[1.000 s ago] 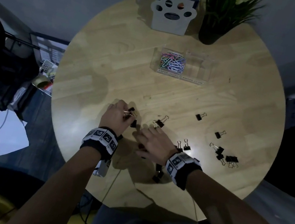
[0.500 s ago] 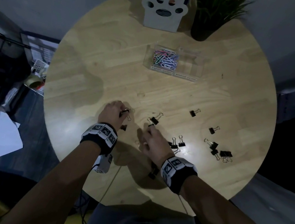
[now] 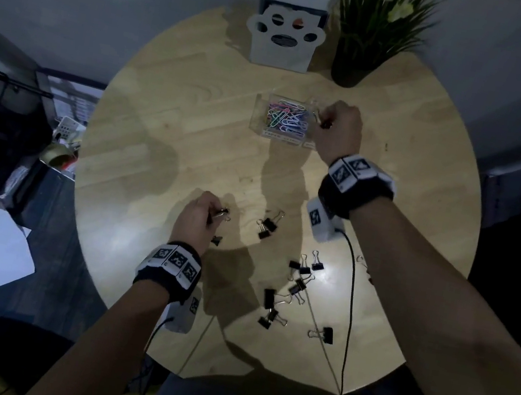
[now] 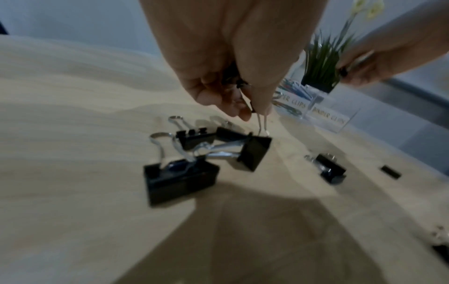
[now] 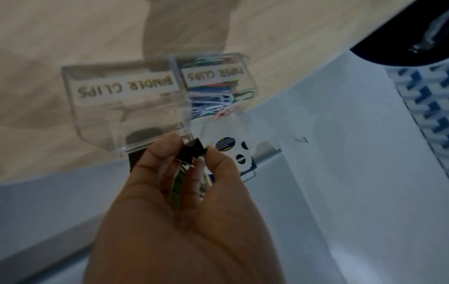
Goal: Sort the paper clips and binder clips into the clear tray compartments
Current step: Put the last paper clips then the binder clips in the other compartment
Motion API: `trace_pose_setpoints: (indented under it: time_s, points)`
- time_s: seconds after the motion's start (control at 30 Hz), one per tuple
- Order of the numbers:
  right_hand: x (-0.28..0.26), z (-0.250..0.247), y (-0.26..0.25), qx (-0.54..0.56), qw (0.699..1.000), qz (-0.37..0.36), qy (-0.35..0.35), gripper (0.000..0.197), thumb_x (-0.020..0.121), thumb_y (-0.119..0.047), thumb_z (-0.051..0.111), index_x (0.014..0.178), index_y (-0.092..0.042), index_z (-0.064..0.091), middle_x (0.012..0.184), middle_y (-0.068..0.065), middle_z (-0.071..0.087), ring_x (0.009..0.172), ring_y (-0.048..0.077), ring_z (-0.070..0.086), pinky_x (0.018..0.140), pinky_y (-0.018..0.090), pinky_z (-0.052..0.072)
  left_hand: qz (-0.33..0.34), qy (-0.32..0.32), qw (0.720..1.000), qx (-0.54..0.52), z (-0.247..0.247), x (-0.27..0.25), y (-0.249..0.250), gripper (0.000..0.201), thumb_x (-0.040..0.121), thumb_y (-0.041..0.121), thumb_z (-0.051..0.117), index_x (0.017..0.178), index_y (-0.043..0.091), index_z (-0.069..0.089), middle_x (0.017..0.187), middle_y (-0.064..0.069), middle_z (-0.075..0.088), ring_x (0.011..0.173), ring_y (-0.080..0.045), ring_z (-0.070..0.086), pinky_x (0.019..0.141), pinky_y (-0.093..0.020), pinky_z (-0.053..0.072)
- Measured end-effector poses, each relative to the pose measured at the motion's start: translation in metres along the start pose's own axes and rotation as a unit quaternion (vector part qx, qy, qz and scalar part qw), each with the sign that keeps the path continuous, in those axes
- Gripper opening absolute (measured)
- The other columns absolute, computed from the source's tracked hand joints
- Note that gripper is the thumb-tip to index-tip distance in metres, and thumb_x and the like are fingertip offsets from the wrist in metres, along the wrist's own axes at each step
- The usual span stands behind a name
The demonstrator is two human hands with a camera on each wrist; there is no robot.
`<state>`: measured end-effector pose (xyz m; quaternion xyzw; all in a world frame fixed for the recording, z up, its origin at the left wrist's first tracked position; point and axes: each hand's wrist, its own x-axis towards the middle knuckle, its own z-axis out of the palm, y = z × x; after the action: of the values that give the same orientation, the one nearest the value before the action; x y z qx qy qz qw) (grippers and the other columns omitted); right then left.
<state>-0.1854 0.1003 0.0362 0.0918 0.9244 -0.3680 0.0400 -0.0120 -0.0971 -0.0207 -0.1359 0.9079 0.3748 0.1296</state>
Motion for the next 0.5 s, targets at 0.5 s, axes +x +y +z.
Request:
trace_pose_setpoints:
  time_s: [0.5]
  points:
    - [-0.081, -0.019, 0.062, 0.053, 0.997, 0.044, 0.034, 0.024, 0.082, 0.007, 0.047, 0.096, 0.002, 0.066, 0.093, 0.021, 0.069, 0.081, 0.027, 0.063, 0.071, 0.023, 0.044, 0.178, -0.027, 0.983, 0.033, 0.025, 0.121, 0.178, 0.017, 0.09, 0.014, 0.051, 0.105, 0.006, 0.057, 0.109, -0.014, 0.06, 0.098, -0.029, 0.058, 0.085, -0.036, 0.048]
